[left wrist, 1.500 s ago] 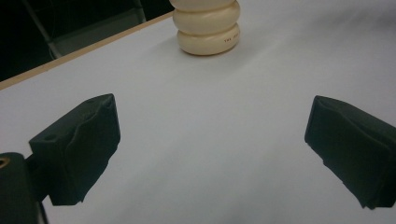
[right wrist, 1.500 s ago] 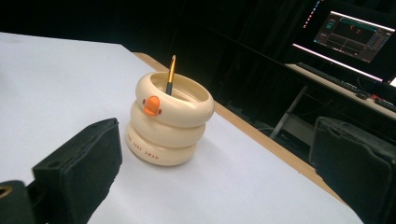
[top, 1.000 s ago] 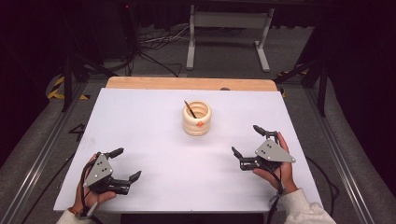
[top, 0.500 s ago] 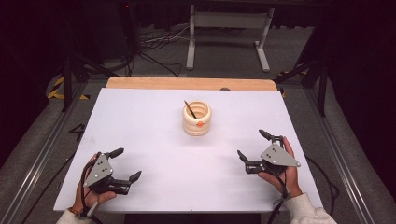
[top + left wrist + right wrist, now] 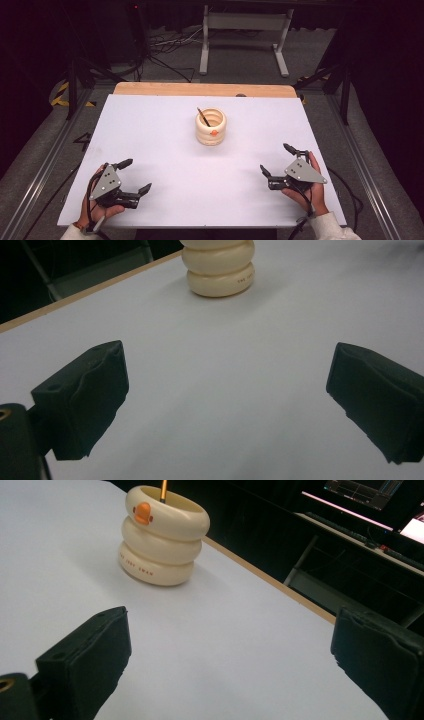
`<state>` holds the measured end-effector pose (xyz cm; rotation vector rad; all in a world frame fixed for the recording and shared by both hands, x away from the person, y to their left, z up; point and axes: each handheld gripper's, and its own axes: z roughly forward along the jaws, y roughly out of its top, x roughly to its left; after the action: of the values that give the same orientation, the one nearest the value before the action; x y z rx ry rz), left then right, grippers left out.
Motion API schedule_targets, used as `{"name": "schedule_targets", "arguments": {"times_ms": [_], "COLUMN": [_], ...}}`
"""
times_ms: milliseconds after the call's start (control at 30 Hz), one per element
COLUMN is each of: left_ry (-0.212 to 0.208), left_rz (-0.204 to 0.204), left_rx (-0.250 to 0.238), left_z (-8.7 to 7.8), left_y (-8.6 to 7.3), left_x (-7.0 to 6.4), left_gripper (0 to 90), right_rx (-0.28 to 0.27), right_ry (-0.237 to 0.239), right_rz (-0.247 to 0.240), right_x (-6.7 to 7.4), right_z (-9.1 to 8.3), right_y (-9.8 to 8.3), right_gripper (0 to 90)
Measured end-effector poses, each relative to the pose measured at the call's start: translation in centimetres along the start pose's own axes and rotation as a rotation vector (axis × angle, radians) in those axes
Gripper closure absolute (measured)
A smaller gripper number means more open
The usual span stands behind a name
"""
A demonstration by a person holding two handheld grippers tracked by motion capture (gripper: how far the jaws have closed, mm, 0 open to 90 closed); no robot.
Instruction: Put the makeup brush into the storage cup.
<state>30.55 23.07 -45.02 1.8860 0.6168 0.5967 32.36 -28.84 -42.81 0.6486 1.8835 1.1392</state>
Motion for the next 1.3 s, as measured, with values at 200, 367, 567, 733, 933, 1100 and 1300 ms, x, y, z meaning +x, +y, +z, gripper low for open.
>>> {"name": "schedule_targets", "arguments": {"times_ms": [200,367,567,733,933,1100,1300], "left_ry": [-0.001,0.000,-0.004,-0.002,0.003,0.001,-0.001], "left_rz": [-0.003,-0.001,0.000,0.001,0.003,0.017,0.019], "left_rx": [-0.001,0.002,0.004,0.002,-0.005,-0.006,-0.013], "left_z": [0.1,0.1,0.2,0.1,0.0,0.0,-0.3], "left_y": [0.0,0.0,0.1,0.1,0.2,0.3,0.3], "left_x": [0.0,0.0,0.0,0.0,-0.1,-0.2,-0.2], "left_gripper": [4.3,4.3,4.3,4.3,4.2,4.2,4.2], "right_rx": [0.014,0.026,0.031,0.012,-0.016,-0.006,-0.020], "right_ry": [-0.002,-0.006,-0.013,-0.023,-0.025,-0.018,-0.031], "right_rz": [0.002,-0.002,0.013,0.043,0.053,0.056,0.079], "right_x": [-0.1,-0.1,-0.4,-0.6,-0.5,-0.5,-0.5], "right_z": [-0.5,-0.9,-1.9,-2.5,-3.2,-3.4,-3.5], "right_y": [-0.8,-1.4,-2.3,-2.8,-3.1,-3.4,-3.2], "right_gripper": [3.4,3.4,3.4,3.4,3.3,1.8,1.4]}}
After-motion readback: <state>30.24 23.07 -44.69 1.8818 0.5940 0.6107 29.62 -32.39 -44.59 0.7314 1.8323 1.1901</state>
